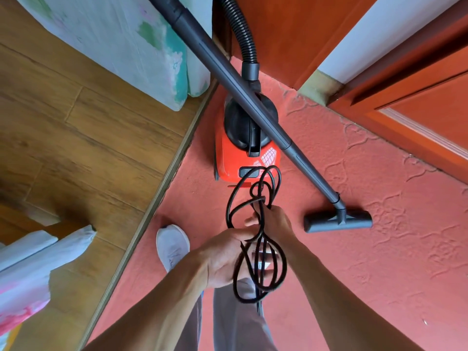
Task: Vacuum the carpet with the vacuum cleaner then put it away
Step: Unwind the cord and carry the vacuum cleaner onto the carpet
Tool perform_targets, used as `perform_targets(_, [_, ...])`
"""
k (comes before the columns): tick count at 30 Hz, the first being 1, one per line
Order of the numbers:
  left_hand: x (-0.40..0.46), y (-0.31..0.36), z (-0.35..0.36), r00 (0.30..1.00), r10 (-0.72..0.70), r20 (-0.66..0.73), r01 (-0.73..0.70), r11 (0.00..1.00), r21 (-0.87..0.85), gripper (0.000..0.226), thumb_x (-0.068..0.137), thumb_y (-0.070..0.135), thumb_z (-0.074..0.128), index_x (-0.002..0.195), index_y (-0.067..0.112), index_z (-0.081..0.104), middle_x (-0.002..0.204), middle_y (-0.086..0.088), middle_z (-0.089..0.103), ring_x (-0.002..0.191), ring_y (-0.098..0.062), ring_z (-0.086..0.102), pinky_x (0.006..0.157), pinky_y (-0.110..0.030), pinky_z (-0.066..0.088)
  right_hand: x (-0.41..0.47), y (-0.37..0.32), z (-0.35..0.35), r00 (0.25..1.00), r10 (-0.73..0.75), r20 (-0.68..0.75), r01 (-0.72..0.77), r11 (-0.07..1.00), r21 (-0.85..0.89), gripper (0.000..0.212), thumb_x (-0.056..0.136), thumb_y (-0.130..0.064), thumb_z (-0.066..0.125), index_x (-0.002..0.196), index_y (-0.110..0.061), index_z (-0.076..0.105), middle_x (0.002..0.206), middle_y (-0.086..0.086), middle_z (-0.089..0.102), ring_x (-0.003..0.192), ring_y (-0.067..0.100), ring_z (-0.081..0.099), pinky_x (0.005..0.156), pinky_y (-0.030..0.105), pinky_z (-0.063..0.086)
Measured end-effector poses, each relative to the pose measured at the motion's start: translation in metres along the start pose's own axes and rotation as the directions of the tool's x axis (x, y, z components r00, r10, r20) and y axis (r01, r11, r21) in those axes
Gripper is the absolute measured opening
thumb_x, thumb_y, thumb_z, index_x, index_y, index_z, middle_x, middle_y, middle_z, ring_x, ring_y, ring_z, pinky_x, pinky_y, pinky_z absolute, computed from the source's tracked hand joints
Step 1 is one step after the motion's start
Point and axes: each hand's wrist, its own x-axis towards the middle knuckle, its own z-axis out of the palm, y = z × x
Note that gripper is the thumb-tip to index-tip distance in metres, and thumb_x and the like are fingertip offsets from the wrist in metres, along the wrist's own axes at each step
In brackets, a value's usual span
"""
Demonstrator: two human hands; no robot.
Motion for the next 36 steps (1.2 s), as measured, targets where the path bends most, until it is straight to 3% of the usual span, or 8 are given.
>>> perform_targets(4, [-0.007, 0.008, -0.003, 0.991, 0.083, -0.104, -0.094, 0.991, -0.097, 0.024, 0.082, 0.022, 0.062, 0.098, 0.005, 0.068, 0.087, -0.013, 0.068, 0.079, -0.024, 0.066, 0.066, -0.033, 0.056, 0.005, -0.012, 0.002, 0.998, -0.047, 0.032, 0.053, 0.973, -0.223, 0.059, 0.098, -0.060, 0.034, 0.070, -0.013, 0.057, 0.083, 0.011, 0.062, 0.079, 0.027, 0.056, 0.073, 0.036, 0.045])
perform_targets(8, [-0.005, 0.019, -0.009, 0.972, 0.148, -0.182, -0.185, 0.961, -0.204, 0.016, 0.078, 0.018, 0.066, 0.087, 0.004, 0.066, 0.073, -0.011, 0.066, 0.065, -0.021, 0.065, 0.085, -0.041, 0.054, 0.002, -0.034, 0.004, 0.982, -0.042, 0.182, 0.072, 0.984, -0.161, 0.057, 0.100, -0.053, 0.039, 0.059, -0.015, 0.047, 0.062, 0.005, 0.050, 0.054, 0.017, 0.046, 0.057, 0.029, 0.035])
perform_targets(12, [-0.001, 0.039, -0.006, 0.946, 0.155, -0.284, -0.238, 0.928, -0.286, 0.038, 0.095, 0.024, 0.053, 0.064, 0.006, 0.068, 0.060, -0.006, 0.063, 0.049, -0.014, 0.061, 0.062, -0.032, 0.053, 0.001, -0.048, -0.009, 0.956, -0.041, 0.289, 0.081, 0.988, -0.128, 0.050, 0.097, -0.047, 0.052, 0.088, -0.002, 0.070, 0.083, 0.013, 0.069, 0.069, 0.023, 0.065, 0.065, 0.029, 0.054])
perform_targets(15, [0.002, 0.060, -0.009, 0.880, 0.207, -0.428, -0.361, 0.876, -0.319, 0.035, 0.093, 0.017, 0.053, 0.059, 0.011, 0.061, 0.048, 0.001, 0.055, 0.037, -0.008, 0.049, 0.048, -0.022, 0.046, 0.019, -0.057, -0.033, 0.972, -0.205, -0.119, 0.192, 0.975, -0.109, 0.031, 0.095, -0.033, 0.059, 0.092, -0.004, 0.071, 0.094, 0.020, 0.073, 0.080, 0.027, 0.067, 0.074, 0.043, 0.056])
perform_targets(18, [0.010, 0.071, -0.016, 0.838, 0.219, -0.500, -0.446, 0.803, -0.396, 0.026, 0.089, 0.009, 0.051, 0.064, 0.015, 0.049, 0.048, 0.003, 0.047, 0.036, -0.008, 0.047, 0.054, -0.020, 0.041, 0.037, -0.067, -0.056, 0.740, -0.407, -0.535, 0.272, 0.909, -0.315, 0.027, 0.085, -0.015, 0.059, 0.112, -0.010, 0.059, 0.112, 0.013, 0.063, 0.097, 0.027, 0.061, 0.073, 0.034, 0.048])
perform_targets(24, [0.037, 0.101, 0.007, 0.809, 0.326, -0.488, -0.542, 0.736, -0.406, 0.030, 0.095, 0.013, 0.048, 0.071, 0.006, 0.064, 0.061, -0.007, 0.068, 0.049, -0.016, 0.067, 0.045, -0.024, 0.055, 0.077, -0.092, -0.070, 0.809, -0.520, -0.275, 0.302, 0.767, -0.566, 0.065, 0.086, -0.023, 0.066, 0.145, -0.021, 0.039, 0.139, 0.008, 0.045, 0.128, 0.029, 0.036, 0.103, 0.043, 0.035])
perform_targets(31, [0.075, 0.141, 0.028, 0.738, 0.478, -0.477, -0.648, 0.700, -0.300, 0.026, 0.096, 0.025, 0.051, 0.092, 0.006, 0.069, 0.076, -0.005, 0.071, 0.067, -0.017, 0.068, 0.071, -0.027, 0.060, 0.097, -0.082, -0.064, 0.865, -0.470, -0.175, 0.349, 0.815, -0.462, 0.030, 0.089, -0.031, 0.063, 0.112, -0.026, 0.045, 0.101, -0.005, 0.058, 0.103, 0.029, 0.056, 0.095, 0.053, 0.044])
perform_targets(36, [0.100, 0.142, 0.006, 0.688, 0.483, -0.542, -0.605, 0.794, -0.060, 0.022, 0.094, 0.026, 0.056, 0.104, 0.013, 0.069, 0.103, -0.006, 0.073, 0.099, -0.021, 0.068, 0.094, -0.033, 0.052, 0.097, -0.075, -0.062, 0.849, -0.491, -0.195, 0.359, 0.807, -0.469, 0.028, 0.088, -0.043, 0.058, 0.111, -0.029, 0.053, 0.107, 0.001, 0.065, 0.105, 0.032, 0.057, 0.094, 0.053, 0.045])
